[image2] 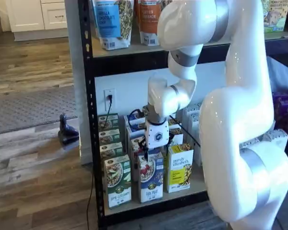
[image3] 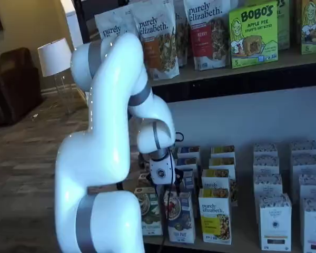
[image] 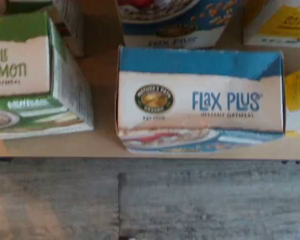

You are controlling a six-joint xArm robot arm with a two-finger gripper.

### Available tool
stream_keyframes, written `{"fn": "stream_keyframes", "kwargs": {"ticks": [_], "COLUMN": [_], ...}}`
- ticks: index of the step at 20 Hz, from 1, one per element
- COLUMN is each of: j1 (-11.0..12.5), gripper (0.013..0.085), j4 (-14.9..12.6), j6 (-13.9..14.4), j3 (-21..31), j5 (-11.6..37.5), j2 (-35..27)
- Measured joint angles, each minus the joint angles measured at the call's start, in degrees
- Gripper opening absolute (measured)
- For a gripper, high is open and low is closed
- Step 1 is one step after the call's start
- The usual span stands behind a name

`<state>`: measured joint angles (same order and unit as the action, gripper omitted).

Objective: Pick up the blue and white box that is on the bottom shelf, the second box from the left

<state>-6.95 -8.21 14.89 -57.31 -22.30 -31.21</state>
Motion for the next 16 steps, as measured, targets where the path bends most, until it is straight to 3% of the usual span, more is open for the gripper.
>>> {"fn": "stream_keyframes", "kwargs": {"ticks": [6, 11, 16], "j1": [0.7, 1.2, 1.2], "gripper": [0.0850, 0.0850, 0.0850], "j4": [1.4, 6.4, 7.3], "j6": [-2.1, -7.2, -8.0], "j3": [-6.7, -11.4, -15.1], "j5": [-1.4, -1.4, -1.7], "j2": [-5.2, -9.2, -12.1]}}
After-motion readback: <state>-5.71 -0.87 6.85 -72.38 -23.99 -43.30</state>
